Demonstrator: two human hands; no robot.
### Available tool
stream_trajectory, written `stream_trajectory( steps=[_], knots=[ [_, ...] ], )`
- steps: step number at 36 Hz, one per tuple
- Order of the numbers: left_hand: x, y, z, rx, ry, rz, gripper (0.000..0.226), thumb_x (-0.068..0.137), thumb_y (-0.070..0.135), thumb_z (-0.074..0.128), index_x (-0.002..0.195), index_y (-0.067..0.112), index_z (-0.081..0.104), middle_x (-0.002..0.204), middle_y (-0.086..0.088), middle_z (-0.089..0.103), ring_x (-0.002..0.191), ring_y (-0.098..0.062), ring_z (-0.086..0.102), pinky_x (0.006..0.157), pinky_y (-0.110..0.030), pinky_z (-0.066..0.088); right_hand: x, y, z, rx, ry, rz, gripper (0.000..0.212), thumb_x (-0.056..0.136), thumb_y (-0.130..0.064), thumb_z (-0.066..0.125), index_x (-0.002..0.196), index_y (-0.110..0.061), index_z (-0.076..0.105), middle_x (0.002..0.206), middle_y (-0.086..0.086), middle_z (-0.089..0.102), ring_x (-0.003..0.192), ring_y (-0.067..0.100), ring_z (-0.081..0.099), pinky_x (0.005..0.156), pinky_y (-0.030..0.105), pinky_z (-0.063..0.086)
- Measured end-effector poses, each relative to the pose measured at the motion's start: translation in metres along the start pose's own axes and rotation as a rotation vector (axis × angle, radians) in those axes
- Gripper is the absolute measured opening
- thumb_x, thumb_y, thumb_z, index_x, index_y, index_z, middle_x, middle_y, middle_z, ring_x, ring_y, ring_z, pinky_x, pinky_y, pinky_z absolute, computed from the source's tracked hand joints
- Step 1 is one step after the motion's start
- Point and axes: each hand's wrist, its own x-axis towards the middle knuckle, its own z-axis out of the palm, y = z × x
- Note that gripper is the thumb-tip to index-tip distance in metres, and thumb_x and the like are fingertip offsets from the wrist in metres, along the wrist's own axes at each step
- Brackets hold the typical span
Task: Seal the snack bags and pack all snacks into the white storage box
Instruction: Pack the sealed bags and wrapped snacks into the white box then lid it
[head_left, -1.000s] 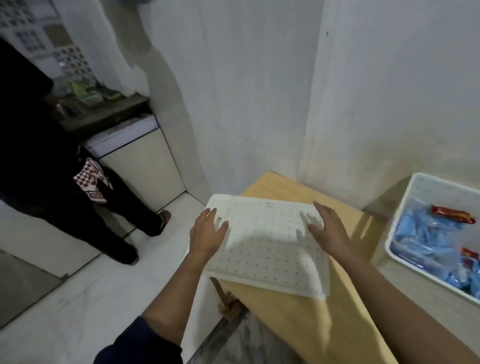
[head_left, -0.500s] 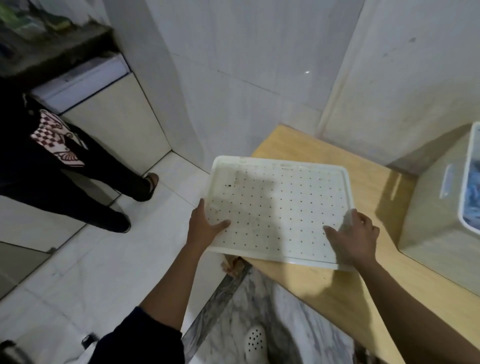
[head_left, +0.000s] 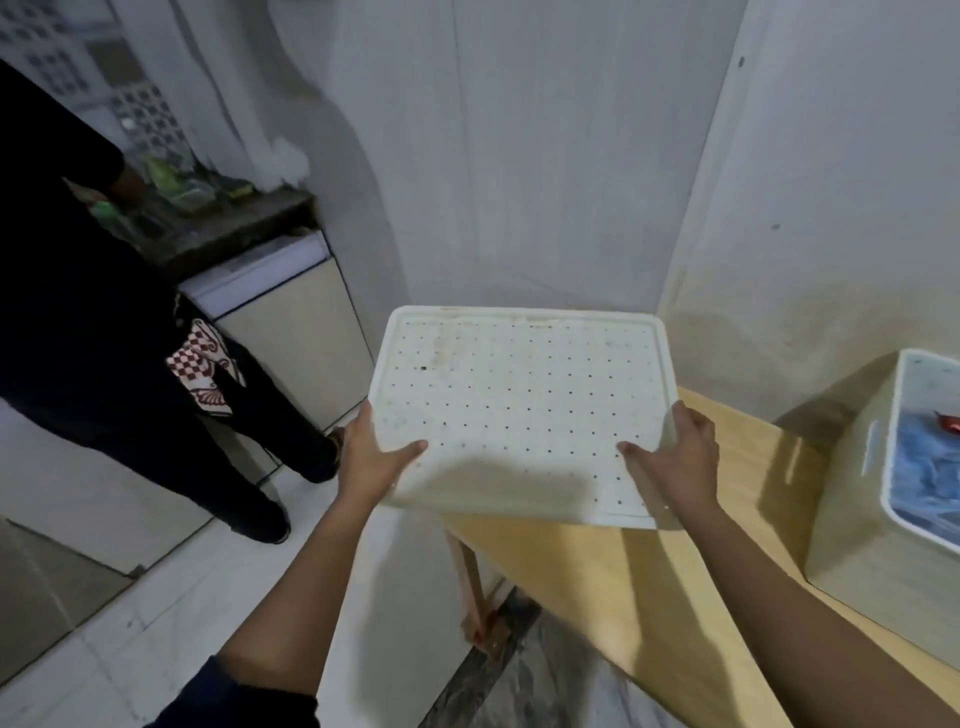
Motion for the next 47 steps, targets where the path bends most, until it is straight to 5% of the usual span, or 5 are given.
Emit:
stream_trajectory(
  steps=[11,17,26,36,47],
  knots=[
    [0.024,0.102,0.020,-0.205,-0.057,0.225,0.105,0.045,0.067,0.081,0.135,0.035,0.037,0.134,0.003,0.051,0.117,-0.018,0.055,0.094,-0.046,0.051,0.012,-0.050,-0.142,0.038,0.246,-0.176,0.090,0.075,-0.025,0.077,0.145,-0.005,0.025,0.148,0.013,0.023,0.137,0.030,0.026,0.113,0.036,0.025],
    [-0.055,0.212,0.083,-0.156,-0.131,0.356,0.101,0.070,0.037,0.079,0.148,0.020,0.019,0.151,-0.006,0.026,0.136,-0.025,0.034,0.107,-0.039,0.036,-0.009,0.007,-0.241,0.059,0.390,-0.068,0.090,0.074,-0.022,0.078,0.144,-0.002,0.025,0.148,0.014,0.023,0.136,0.030,0.027,0.111,0.034,0.026],
    [-0.148,0.285,0.221,-0.115,-0.428,0.501,0.098,0.074,0.039,0.076,0.149,0.020,0.016,0.154,-0.005,0.021,0.140,-0.023,0.025,0.110,-0.039,0.029,-0.071,0.127,-0.368,0.007,0.616,0.184,0.086,0.072,-0.023,0.080,0.140,-0.003,0.033,0.146,0.014,0.030,0.133,0.030,0.033,0.109,0.039,0.030],
    [-0.210,0.305,0.319,0.034,-0.588,0.521,0.097,0.078,0.044,0.070,0.150,0.018,0.010,0.155,-0.003,0.018,0.140,-0.024,0.026,0.107,-0.038,0.032,-0.112,0.217,-0.427,-0.080,0.567,0.350,0.075,0.071,-0.024,0.080,0.131,-0.002,0.040,0.146,0.015,0.030,0.129,0.034,0.037,0.103,0.044,0.036],
    [-0.199,0.297,0.351,0.189,-0.624,0.494,0.091,0.086,0.044,0.060,0.150,0.016,0.002,0.158,-0.005,0.008,0.144,-0.023,0.016,0.113,-0.037,0.023,-0.087,0.250,-0.424,-0.169,0.413,0.348,0.096,0.076,-0.038,0.074,0.146,-0.004,0.019,0.157,0.009,0.016,0.143,0.027,0.019,0.113,0.040,0.025]
  ],
)
